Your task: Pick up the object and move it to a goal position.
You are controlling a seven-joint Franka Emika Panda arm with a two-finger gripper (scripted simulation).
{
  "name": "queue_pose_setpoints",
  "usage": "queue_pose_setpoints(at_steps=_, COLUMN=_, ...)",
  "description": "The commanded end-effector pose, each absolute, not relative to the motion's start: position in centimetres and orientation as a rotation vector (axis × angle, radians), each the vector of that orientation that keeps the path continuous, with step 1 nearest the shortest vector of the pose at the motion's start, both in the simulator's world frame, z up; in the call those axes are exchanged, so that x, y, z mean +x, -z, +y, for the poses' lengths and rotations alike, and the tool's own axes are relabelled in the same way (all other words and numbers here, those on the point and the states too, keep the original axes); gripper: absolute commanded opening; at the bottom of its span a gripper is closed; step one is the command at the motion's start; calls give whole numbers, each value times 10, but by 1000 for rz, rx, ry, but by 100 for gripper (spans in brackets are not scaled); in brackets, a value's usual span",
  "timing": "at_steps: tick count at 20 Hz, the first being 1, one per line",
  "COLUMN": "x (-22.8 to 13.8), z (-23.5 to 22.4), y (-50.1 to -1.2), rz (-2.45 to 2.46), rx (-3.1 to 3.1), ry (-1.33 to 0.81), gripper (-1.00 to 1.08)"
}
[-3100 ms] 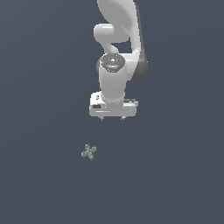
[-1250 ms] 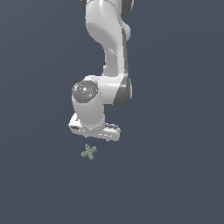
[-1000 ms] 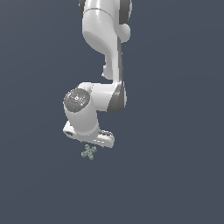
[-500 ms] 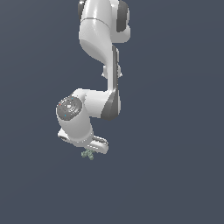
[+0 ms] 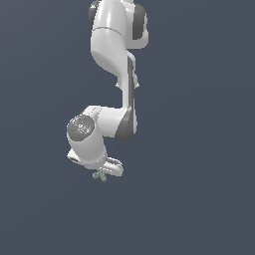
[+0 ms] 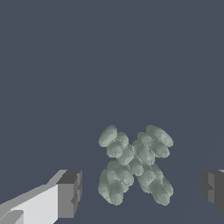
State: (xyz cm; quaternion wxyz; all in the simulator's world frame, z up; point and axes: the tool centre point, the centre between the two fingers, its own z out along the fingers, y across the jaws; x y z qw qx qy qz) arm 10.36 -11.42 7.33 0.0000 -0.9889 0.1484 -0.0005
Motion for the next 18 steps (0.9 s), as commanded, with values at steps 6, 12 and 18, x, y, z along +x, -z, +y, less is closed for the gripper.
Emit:
queue_pose_setpoints(at_steps=6, x=103, z=-115, y=-40, rz=469, rx=-3106, ry=0, gripper=100)
queue_pose_setpoints(at_steps=12, x=104, z=-115, y=-40, rz=469, rx=-3106, ry=0, gripper=-100)
queue_pose_setpoints(at_steps=18, x=104, z=-115, y=-40, rz=469, rx=-3106, ry=0, gripper=-100)
